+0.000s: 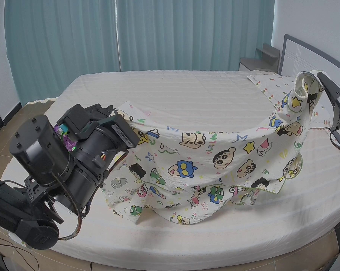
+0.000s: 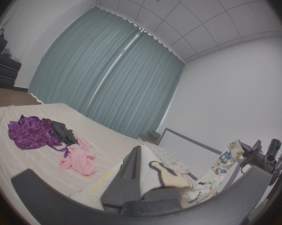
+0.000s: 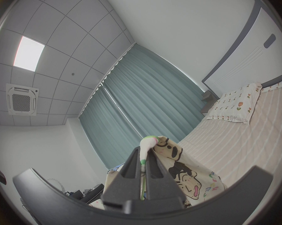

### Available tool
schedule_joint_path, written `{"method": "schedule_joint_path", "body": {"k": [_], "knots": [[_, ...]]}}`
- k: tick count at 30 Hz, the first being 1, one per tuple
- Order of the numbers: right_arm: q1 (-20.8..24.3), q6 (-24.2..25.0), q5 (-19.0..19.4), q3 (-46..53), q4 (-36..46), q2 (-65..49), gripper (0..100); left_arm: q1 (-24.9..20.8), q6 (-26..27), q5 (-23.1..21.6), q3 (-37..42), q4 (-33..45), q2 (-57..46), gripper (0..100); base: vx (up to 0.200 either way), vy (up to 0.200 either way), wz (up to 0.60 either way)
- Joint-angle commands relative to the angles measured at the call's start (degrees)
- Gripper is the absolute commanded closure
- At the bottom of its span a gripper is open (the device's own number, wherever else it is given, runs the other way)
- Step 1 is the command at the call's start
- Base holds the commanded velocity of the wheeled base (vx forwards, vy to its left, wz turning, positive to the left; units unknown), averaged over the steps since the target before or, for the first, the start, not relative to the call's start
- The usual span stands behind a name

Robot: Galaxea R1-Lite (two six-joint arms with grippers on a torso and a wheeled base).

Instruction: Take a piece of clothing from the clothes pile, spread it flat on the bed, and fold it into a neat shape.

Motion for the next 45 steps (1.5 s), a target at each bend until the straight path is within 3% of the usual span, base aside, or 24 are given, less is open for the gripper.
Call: {"method": "schedule_joint_path", "body": {"k": [1,8,15,19,27,33,45], "knots": [[0.0,0.0,0.0,0.2,0.0,-0.6,100,0.0,0.0,-0.1,0.6,0.0,0.0,100,0.0,0.0,0.0],[0.7,0.0,0.3,0.6,2.8,-4.4,100,0.0,-0.1,0.0,1.8,0.0,-0.5,100,-0.029,0.0,0.0],[1.6,0.1,7.5,2.7,11.1,-14.9,100,0.0,0.4,-0.2,5.4,0.0,-5.3,100,-0.2,0.0,0.0],[1.6,0.1,9.4,2.0,15.3,-20.0,100,0.0,2.0,-0.3,7.3,0.1,-10.1,100,-0.2,0.0,0.0],[1.6,0.1,16.1,0.1,19.8,-28.3,100,0.6,12.5,-0.5,7.9,0.2,-19.9,100,0.0,0.0,0.0],[1.5,0.1,19.5,-1.2,23.9,-31.0,100,0.7,16.0,-0.4,9.3,0.6,-23.6,100,0.0,0.0,0.0],[1.5,0.6,21.4,-2.3,26.4,-31.2,100,0.4,15.7,-0.6,13.7,0.8,-26.2,100,0.0,0.0,0.0]]}}
